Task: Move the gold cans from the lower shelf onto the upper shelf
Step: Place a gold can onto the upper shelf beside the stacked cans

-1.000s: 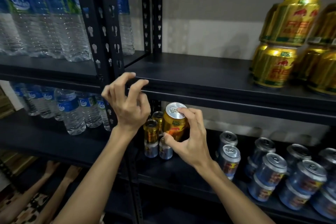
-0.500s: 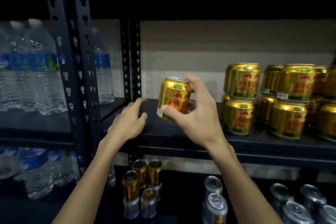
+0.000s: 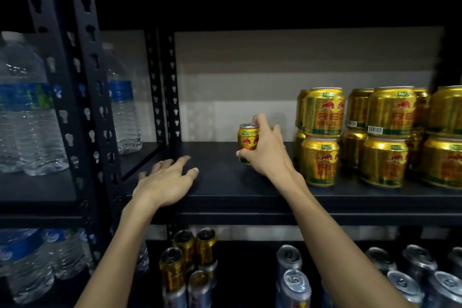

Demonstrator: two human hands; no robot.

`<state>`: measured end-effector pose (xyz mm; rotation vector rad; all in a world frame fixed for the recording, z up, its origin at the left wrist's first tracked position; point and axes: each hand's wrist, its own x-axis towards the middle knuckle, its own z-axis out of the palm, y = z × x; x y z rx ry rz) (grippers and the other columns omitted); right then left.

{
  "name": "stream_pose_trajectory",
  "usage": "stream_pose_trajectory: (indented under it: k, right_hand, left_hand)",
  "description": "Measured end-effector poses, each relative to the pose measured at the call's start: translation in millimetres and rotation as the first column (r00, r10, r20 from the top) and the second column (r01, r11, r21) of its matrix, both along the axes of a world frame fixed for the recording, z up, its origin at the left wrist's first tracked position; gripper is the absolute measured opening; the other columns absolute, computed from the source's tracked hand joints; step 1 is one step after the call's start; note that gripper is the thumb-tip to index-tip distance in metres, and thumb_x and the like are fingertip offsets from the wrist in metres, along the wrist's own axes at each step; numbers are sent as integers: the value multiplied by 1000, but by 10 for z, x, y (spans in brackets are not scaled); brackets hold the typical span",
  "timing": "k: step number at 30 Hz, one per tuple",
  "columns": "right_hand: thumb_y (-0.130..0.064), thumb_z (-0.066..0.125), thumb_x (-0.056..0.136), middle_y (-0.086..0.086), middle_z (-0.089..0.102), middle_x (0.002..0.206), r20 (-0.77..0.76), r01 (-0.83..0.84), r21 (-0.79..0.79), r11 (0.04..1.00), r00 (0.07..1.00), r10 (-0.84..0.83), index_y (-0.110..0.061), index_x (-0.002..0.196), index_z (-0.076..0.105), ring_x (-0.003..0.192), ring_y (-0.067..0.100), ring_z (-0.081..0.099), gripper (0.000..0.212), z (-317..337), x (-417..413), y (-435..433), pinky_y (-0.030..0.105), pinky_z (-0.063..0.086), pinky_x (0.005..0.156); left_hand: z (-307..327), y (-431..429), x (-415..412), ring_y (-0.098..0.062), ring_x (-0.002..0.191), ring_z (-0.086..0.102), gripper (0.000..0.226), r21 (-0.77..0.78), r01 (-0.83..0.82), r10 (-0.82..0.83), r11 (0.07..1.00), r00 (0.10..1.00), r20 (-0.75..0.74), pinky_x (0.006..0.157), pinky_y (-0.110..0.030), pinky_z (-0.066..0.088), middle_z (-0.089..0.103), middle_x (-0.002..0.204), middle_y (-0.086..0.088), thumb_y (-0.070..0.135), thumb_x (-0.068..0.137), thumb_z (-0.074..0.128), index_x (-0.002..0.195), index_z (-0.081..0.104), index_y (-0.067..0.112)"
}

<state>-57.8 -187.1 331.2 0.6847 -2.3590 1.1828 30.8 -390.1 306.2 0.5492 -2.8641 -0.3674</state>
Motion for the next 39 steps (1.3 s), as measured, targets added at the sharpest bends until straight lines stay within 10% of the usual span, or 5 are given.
stream_pose_trajectory:
  k: [13, 35, 39]
  right_hand:
    - [-19, 81, 86, 13, 42, 131, 136, 75, 129, 989, 986, -93, -28, 135, 28, 114, 34, 53, 73, 39, -59, -107, 43, 48, 87]
    - [-18, 77, 90, 21, 41, 145, 241, 62, 206, 977, 964, -112, -40, 156, -10, 126, 37, 54, 112, -84, 118, -47, 49, 48, 101]
    - [-37, 71, 93, 18, 43, 146, 86, 126, 179, 976, 986, -143, -40, 155, -13, 124, 36, 55, 105, -219, 413, 67, 49, 49, 93]
  left_hand:
    - [-5, 32, 27, -21, 148, 21, 56, -47, 5, -4, 999, 999, 35, 117, -52, 15, 27, 161, 5, 64, 97, 21, 149, 32, 44]
    - [8, 113, 108, -20, 149, 20, 61, -86, -8, 11, 996, 999, 40, 116, -48, 15, 24, 162, 4, 67, 97, 20, 152, 30, 41]
    - [-102, 133, 228, -18, 136, 42, 52, -177, -11, -18, 984, 986, -166, 105, -42, 32, 47, 148, 11, 62, 98, 23, 139, 48, 43]
